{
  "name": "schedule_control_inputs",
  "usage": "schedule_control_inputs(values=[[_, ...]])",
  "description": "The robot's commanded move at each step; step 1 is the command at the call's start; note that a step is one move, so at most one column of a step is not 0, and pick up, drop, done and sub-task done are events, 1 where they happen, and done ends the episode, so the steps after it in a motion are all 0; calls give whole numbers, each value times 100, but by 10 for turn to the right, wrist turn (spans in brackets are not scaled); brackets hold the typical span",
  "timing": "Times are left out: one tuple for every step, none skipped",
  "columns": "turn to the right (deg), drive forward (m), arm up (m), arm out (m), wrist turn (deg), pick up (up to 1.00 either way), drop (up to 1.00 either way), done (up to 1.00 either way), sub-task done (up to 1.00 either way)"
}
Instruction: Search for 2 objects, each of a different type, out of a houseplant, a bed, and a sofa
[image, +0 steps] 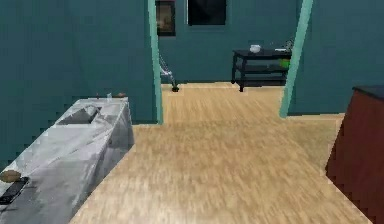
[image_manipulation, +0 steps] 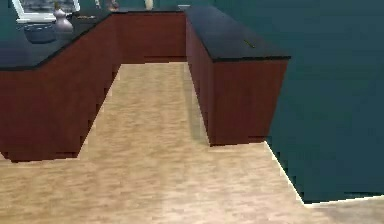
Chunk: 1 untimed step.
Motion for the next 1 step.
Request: schedule_control_inputs(values=[[0, 100, 0, 0, 0, 0, 0, 0, 0]])
